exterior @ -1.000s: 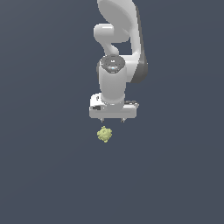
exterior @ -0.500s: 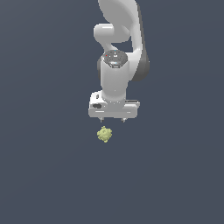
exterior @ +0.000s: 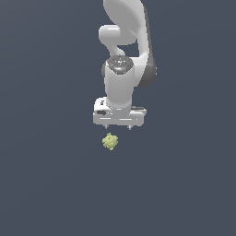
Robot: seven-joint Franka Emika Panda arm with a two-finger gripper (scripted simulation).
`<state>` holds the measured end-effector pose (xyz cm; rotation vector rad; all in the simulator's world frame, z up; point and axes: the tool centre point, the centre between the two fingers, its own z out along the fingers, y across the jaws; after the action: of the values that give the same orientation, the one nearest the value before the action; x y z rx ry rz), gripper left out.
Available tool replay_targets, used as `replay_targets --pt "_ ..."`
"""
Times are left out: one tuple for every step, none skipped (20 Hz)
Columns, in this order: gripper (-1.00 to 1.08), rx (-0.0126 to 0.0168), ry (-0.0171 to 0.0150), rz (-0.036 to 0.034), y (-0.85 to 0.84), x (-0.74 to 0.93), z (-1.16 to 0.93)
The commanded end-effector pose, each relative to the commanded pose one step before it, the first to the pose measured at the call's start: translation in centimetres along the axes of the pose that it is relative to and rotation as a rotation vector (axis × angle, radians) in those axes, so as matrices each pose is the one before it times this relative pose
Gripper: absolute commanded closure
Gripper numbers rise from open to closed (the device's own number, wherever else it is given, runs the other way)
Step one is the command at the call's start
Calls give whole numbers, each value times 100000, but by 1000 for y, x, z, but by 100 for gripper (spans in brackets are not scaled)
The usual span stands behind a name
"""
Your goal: Pick up the object and move it to a goal position.
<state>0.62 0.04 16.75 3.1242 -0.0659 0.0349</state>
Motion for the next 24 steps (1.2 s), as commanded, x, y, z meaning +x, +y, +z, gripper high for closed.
replay_targets --pt "-92 219 -253 3272 257 20 561" --pt "-92 109 -101 1702 127 21 277" --pt "-92 111 -109 1875 140 25 304" --pt "-92 113 -118 2047 156 29 331" --pt "-92 114 -129 2229 171 32 361" --pt "-92 112 -139 2410 186 37 390" --pt "-92 106 -147 2592 203 42 418" --pt "-92 98 -154 2775 220 48 447" --pt "-92 87 -159 2961 237 55 476" --pt "-92 71 -159 3043 247 61 488" --pt "-92 50 -144 2872 236 62 459" --pt "-92 32 -129 2688 223 62 429" --pt "-92 18 -114 2502 209 61 399" --pt "-92 6 -101 2318 195 60 369" --pt "-92 -3 -88 2133 181 58 339" --pt "-92 -10 -76 1947 166 55 309" --pt "-92 -15 -66 1763 152 52 279" --pt "-92 -18 -56 1577 136 48 249" --pt "-92 -19 -47 1390 120 44 220" --pt "-92 -19 -39 1207 105 40 190" --pt "-92 -18 -31 1021 89 34 161" --pt "-92 -16 -25 834 72 28 131" --pt "-92 -13 -18 647 56 22 102" --pt "-92 -10 -13 463 40 16 73"
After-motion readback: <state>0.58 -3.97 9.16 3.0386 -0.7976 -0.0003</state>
